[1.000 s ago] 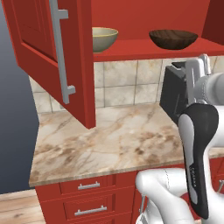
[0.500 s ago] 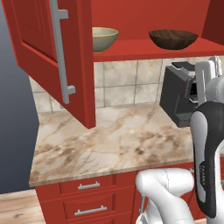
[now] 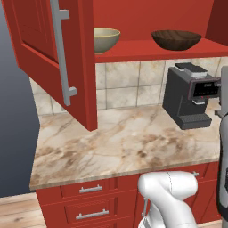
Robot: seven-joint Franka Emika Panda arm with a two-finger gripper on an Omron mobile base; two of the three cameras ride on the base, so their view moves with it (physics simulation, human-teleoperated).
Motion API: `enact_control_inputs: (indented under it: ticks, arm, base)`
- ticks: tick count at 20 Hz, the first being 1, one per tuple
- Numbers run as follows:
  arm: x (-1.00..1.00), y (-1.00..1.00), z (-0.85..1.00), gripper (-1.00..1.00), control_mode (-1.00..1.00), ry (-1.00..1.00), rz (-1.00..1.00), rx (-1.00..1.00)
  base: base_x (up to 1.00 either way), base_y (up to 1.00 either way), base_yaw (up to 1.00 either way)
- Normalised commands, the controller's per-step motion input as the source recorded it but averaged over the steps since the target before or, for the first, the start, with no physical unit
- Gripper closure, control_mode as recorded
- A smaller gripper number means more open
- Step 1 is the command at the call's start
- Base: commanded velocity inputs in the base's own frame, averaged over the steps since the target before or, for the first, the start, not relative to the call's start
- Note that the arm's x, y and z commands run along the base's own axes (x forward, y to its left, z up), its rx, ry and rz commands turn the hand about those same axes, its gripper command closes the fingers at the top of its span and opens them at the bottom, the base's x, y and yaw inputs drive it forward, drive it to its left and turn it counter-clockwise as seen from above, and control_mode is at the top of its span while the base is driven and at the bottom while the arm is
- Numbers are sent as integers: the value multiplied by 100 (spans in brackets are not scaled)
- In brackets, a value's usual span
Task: Open the cabinet. Pick the bowls from the counter and place them in the cabinet. Then close the cabinet.
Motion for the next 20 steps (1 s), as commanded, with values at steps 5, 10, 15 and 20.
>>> enact_control_inputs:
  ticks: [5,10,15,20]
  arm:
    - [-5,-47,-58,-100,-100,-12,12,1]
    - [-28,-27,-2,-100,-100,0,8,4]
    - [-41,-28,0,-100,-100,0,0,2]
    - [-62,-31,5,-100,-100,4,0,2]
  base:
    - [0,0,0]
    - [0,0,0]
    - [0,0,0]
    - [0,0,0]
